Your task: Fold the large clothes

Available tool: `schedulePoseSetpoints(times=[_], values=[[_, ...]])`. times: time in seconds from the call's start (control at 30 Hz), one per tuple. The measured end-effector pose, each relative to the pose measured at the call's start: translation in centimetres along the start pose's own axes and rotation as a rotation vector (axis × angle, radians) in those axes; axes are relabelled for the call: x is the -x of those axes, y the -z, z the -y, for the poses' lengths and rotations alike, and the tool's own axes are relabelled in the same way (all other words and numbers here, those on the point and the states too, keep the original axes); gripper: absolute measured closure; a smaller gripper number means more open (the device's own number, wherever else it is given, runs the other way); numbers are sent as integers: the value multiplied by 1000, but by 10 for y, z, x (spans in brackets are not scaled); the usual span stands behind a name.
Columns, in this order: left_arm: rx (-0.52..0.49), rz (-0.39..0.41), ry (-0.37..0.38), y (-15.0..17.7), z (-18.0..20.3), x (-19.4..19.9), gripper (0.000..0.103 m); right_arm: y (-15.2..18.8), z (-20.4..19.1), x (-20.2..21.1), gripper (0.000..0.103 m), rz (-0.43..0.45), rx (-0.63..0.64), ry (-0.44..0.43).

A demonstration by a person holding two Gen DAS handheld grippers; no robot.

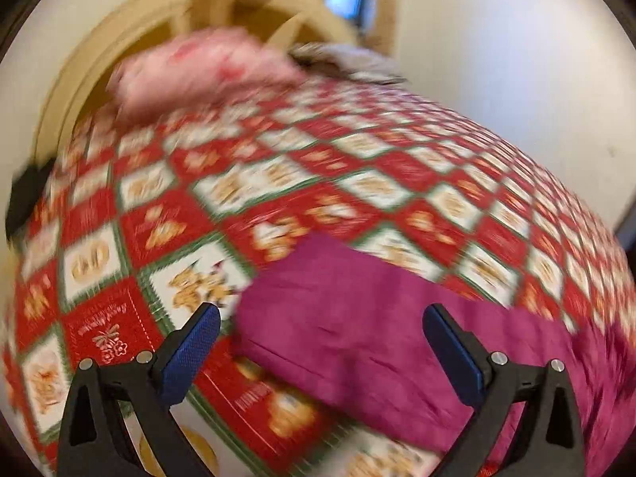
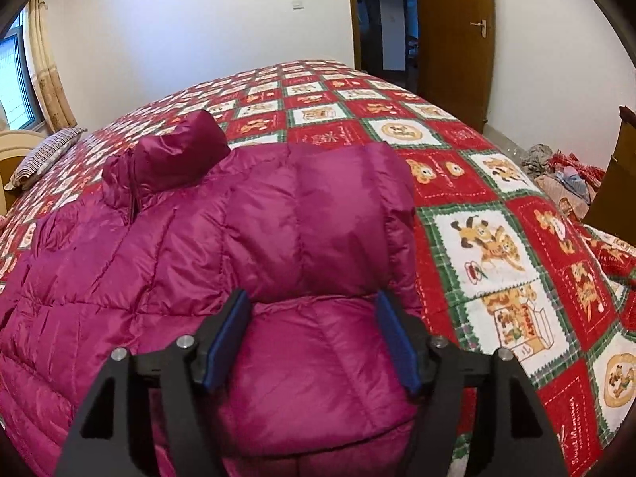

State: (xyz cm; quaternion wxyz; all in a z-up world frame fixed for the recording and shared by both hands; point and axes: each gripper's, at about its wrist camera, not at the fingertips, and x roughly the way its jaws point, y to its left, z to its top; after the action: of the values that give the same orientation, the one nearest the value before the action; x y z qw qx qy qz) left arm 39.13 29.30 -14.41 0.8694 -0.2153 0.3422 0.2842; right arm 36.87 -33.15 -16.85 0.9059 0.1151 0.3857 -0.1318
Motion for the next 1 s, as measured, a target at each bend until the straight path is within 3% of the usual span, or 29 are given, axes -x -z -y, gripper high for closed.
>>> schedulePoseSetpoints(times=[0.13, 0.27, 0.3, 0.37, 0.4, 0.47, 0.57, 0.67, 0.8, 1.0], values=[[48, -112, -22, 5, -17, -36, 1, 0, -1, 0, 33, 0, 5, 6], [-21, -68, -40, 19, -10, -36, 3, 0, -1, 0, 33, 0, 6, 7], [-42, -60, -41, 24, -6, -36, 8, 0, -1, -1, 33, 0, 7, 8], [-64, -57, -54, 25, -5, -37, 39, 0, -1, 0, 33, 2, 9, 9], [-68, -56, -44, 24, -6, -37, 45, 0, -1, 0, 33, 2, 9, 8], [-73, -42, -24, 23, -6, -34, 66, 0, -2, 0, 33, 2, 9, 8], [-78, -36, 11, 19, -3, -29, 82, 0, -1, 0, 33, 3, 5, 4], [-103, 5, 36, 14, 11, -13, 86, 1, 0, -1, 33, 5, 1, 1], [-176, 106, 136, 8, 52, 31, 86, 1, 1, 0, 33, 8, -8, -8], [-387, 255, 406, 29, 151, 123, 90, 1, 3, 0, 32, 13, -16, -25]])
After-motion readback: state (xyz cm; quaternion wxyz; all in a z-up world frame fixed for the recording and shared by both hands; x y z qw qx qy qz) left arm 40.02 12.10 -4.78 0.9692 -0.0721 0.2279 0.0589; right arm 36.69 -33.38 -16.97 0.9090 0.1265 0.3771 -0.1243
